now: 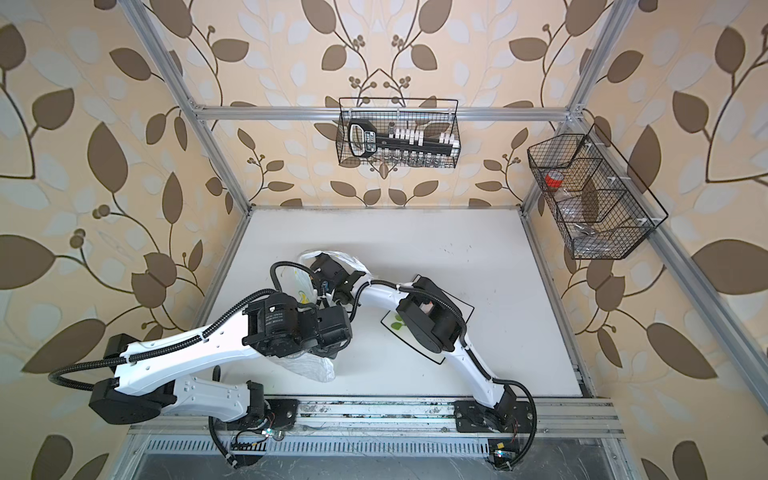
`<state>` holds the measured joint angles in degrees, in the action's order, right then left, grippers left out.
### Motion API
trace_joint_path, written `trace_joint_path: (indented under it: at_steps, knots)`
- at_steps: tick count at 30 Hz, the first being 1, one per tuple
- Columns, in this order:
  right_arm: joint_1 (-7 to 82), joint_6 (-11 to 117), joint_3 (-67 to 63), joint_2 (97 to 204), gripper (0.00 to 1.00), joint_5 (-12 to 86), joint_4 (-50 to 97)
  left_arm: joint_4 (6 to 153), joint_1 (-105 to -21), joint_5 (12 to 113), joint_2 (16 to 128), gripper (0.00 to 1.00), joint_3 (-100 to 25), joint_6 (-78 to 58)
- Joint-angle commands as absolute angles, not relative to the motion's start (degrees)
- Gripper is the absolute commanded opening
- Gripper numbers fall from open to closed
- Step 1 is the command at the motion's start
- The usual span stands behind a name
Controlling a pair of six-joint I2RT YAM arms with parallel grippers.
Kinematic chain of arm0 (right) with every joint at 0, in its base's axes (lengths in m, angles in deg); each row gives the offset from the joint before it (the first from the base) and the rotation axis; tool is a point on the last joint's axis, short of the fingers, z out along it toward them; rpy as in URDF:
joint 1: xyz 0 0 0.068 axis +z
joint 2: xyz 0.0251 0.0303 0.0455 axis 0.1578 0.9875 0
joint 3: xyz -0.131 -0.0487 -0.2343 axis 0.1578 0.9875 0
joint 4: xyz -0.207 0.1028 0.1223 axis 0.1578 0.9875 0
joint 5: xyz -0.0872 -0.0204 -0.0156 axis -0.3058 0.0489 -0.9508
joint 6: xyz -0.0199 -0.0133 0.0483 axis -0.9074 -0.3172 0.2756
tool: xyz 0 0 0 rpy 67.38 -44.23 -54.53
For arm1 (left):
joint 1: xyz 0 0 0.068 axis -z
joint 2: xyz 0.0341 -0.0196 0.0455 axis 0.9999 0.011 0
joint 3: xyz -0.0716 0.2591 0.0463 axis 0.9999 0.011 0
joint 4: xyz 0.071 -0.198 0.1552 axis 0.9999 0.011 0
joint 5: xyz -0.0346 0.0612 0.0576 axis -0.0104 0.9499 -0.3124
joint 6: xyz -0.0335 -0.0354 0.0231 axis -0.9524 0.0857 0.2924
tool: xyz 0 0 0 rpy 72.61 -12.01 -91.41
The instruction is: Take the fake fruits out of the plastic bag
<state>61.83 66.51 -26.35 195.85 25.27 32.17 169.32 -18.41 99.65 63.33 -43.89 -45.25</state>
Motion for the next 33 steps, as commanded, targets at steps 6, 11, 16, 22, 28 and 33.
trace_joint_path:
  at_steps: [6,11,16,22,28,33]
  knots:
    - [61.77,66.79,-24.92,194.89,0.39,26.19,31.04,174.84,-18.15,105.64,59.4,0.54,-37.12,-50.78]
    - [61.81,66.77,-23.93,193.89,0.39,26.71,30.67,173.81,-18.52,107.07,56.69,0.22,-34.12,-52.48]
    - [61.76,65.89,-21.8,192.38,0.4,27.63,29.73,170.47,-18.64,109.45,51.46,0.05,-31.23,-53.89]
    - [60.72,63.87,-15.51,188.05,0.4,30.04,25.8,160.06,-21.23,109.78,39.39,0.0,-23.12,-52.32]
    - [60.27,60.46,-8.89,184.22,0.41,33.98,20.91,149.93,-27.29,105.31,32.86,0.0,-17.18,-46.52]
    - [60.67,54.47,-7.05,183.15,0.44,36.84,20.08,144.27,-31.87,102.14,34.27,0.0,-16.96,-40.55]
